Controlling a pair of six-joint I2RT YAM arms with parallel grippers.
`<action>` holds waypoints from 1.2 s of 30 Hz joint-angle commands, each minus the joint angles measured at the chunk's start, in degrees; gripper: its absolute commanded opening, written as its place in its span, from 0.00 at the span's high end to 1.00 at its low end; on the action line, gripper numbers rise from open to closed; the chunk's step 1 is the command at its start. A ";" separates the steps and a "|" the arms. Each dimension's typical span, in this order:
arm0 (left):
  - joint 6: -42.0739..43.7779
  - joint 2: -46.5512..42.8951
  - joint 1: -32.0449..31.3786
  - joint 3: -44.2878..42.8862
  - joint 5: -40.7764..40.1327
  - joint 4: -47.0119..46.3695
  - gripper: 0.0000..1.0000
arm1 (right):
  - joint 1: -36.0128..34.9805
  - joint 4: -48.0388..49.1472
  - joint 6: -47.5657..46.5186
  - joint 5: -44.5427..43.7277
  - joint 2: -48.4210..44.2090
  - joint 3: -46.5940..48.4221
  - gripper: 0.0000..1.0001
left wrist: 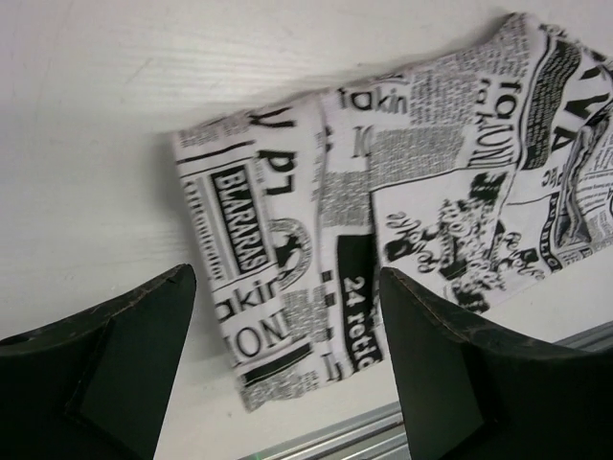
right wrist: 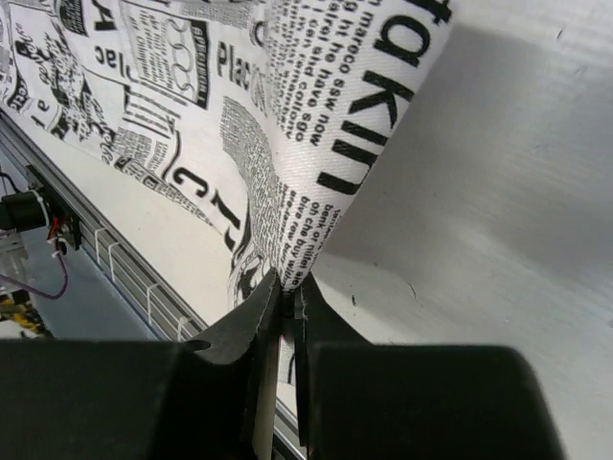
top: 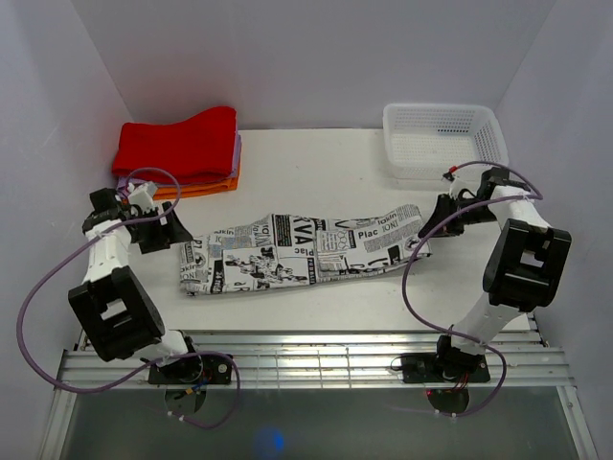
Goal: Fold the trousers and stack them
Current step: Fold the trousers
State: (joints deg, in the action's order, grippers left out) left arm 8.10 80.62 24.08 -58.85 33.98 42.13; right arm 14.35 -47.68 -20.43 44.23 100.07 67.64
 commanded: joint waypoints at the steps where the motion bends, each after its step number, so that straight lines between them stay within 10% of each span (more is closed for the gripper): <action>1: 8.33 2.95 3.95 1.19 5.03 6.91 0.12 | 0.51 -6.98 -4.35 2.70 -4.62 6.97 0.92; 14: 3.33 14.03 3.70 7.61 12.60 -1.70 0.48 | -2.21 -2.45 4.06 12.19 -9.98 10.50 0.92; 22: -0.71 16.24 -1.66 7.87 16.12 -5.21 1.00 | -18.03 12.16 17.85 10.00 -12.01 9.53 0.92; 36: -5.02 14.13 -3.95 9.63 14.73 -8.64 1.00 | -45.88 27.99 29.12 5.52 -1.39 15.41 0.92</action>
State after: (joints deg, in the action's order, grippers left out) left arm 3.31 97.21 20.45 -49.36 48.86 34.24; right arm -27.24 -23.42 6.35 50.00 95.83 79.64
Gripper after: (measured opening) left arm 0.014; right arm 0.100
